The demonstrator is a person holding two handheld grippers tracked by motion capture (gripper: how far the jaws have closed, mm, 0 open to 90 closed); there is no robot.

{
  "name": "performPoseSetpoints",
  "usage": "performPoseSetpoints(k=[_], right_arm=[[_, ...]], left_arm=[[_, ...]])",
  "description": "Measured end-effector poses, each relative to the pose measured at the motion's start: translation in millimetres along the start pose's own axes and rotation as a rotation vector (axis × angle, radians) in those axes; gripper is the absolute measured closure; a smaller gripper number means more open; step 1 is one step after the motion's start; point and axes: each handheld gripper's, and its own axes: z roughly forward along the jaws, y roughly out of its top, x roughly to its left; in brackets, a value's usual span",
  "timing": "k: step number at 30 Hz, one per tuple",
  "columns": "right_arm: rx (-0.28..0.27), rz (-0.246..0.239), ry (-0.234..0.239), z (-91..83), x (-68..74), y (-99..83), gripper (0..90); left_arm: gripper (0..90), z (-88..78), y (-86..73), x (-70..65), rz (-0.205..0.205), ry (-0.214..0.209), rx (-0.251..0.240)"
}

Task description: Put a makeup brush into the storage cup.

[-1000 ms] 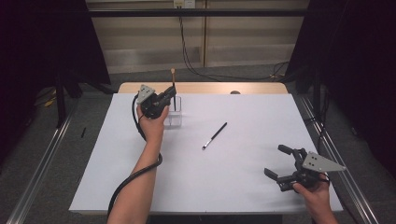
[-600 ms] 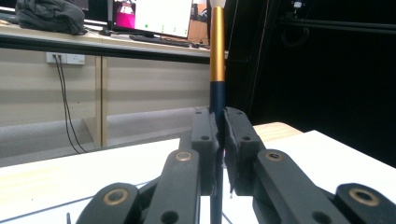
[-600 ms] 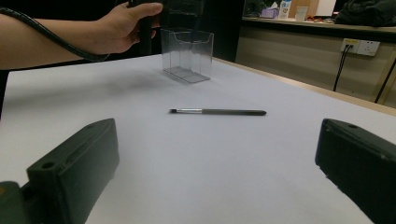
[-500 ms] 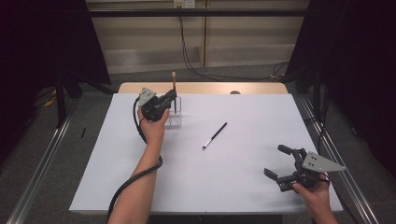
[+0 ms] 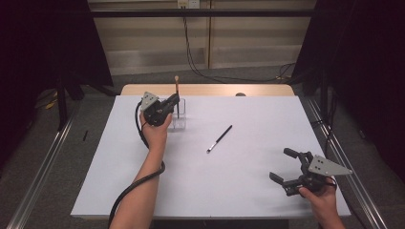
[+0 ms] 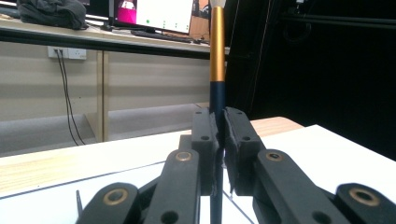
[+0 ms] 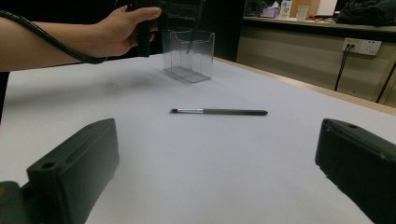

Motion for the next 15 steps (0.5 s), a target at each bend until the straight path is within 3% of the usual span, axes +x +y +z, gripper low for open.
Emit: performPoseSetpoints(k=[7, 12, 15], right_arm=[[0.000, -0.001, 0.001, 0.5, 0.0, 0.0, 0.0], [-0.001, -0.001, 0.001, 0.5, 0.1, -0.1, 0.0], [0.000, -0.001, 0.001, 0.6, 0.3, 0.0, 0.0]], left_arm=[[83.1, -0.8, 1.2, 1.0, 0.001, -0.004, 0.005], [82.6, -1.8, 0.5, 1.5, -0.022, -0.011, 0.006], [72.1, -3.3, 0.5, 2.2, -0.041, -0.017, -0.010]])
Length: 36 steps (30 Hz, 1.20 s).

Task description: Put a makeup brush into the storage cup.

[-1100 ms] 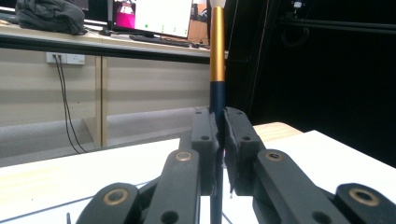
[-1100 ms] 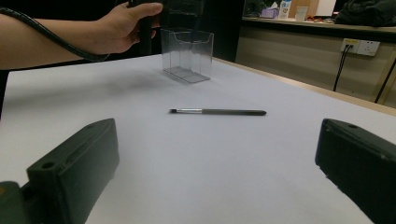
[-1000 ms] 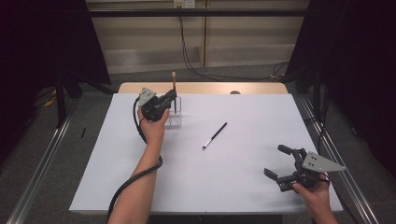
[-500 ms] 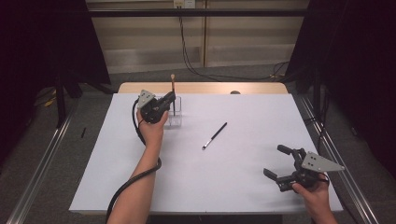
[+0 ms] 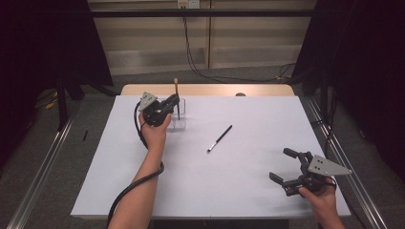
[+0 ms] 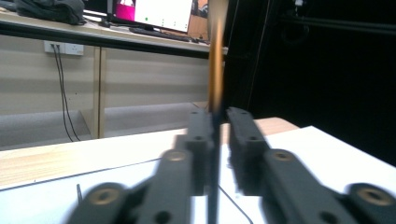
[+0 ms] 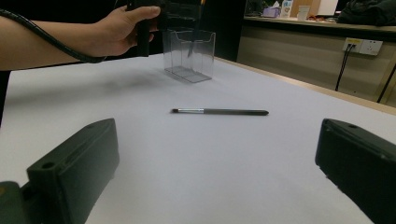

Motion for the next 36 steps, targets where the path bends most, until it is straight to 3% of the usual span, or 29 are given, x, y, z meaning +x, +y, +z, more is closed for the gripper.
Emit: performPoseSetpoints(k=[5, 14, 24, 28, 36], right_arm=[[0.000, 0.000, 0.002, 0.3, 0.0, 0.0, 0.0], [0.006, -0.006, 0.008, 2.2, 0.8, 0.0, 0.0], [0.012, -0.004, 0.009, 4.0, 2.0, 0.0, 0.0], [0.013, -0.009, 0.012, 4.8, 2.1, 0.0, 0.0], [0.019, -0.009, 0.017, 6.6, 3.4, -0.2, 0.0]], left_arm=[[58.3, -4.7, 1.1, 1.2, -0.025, -0.014, -0.001], [39.3, -13.9, -2.1, -0.1, -0.013, -0.046, 0.001], [28.5, -25.4, -5.8, -5.0, 0.024, -0.095, -0.003], [22.6, -28.3, -7.2, -7.1, 0.015, -0.112, -0.005], [17.2, -37.0, -7.6, -6.2, 0.031, -0.137, 0.032]])
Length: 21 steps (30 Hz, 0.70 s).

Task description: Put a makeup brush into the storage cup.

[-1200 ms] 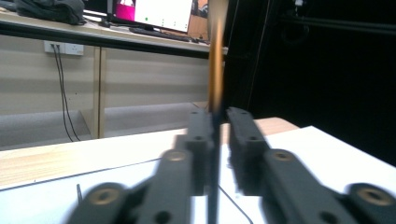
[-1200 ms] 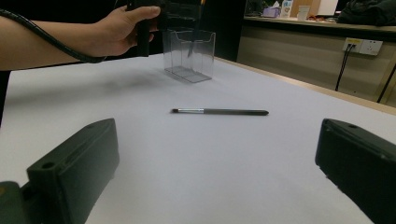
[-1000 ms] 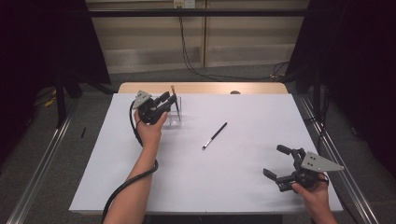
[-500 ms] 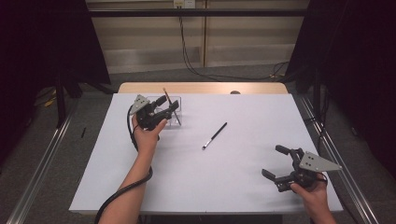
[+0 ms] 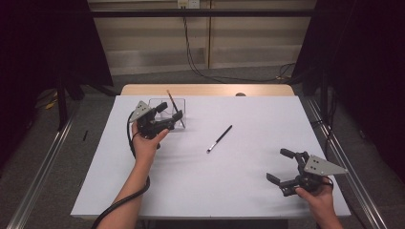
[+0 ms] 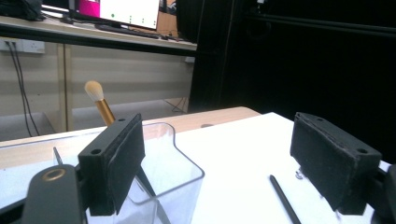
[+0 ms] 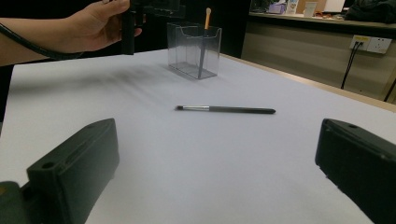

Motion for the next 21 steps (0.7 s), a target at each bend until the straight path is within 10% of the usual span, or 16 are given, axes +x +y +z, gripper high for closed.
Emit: performPoseSetpoints(k=[21], right_arm=[[0.005, -0.012, 0.004, 1.8, 2.1, 1.2, 0.0]], left_arm=[[1.4, -15.3, -5.5, -5.0, 0.042, -0.110, 0.045]])
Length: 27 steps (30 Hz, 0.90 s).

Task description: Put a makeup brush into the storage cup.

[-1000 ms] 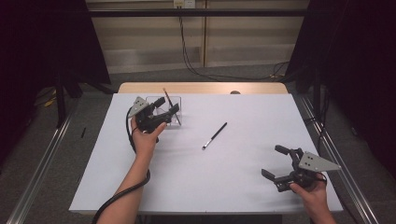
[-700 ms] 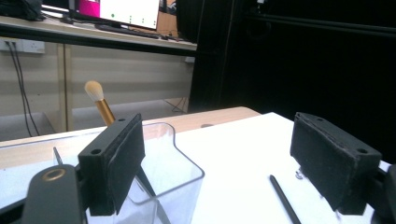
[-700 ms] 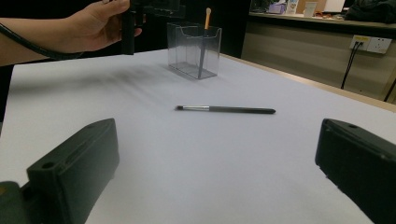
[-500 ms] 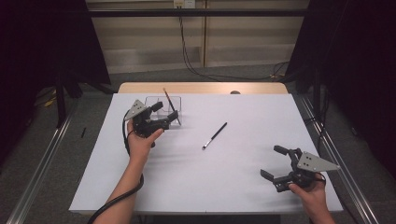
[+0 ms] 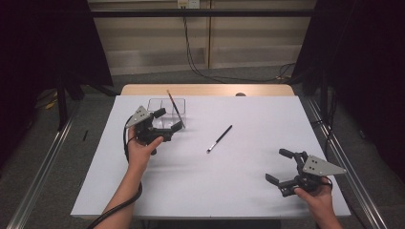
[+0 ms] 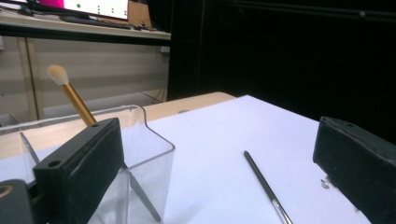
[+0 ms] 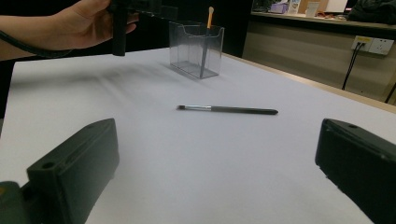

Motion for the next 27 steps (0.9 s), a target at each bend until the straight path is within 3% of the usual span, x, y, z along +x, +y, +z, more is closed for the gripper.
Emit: performPoseSetpoints(k=[12, 27], right_arm=[[0.001, -0.004, -0.001, 1.0, 0.9, 0.7, 0.0], [0.000, -0.005, 0.001, 3.0, 0.9, 1.3, 0.0]], left_arm=[[0.0, -14.4, -0.5, -4.3, 0.000, -0.054, 0.007], [0.0, -34.3, -3.4, -6.9, 0.012, -0.046, 0.012]])
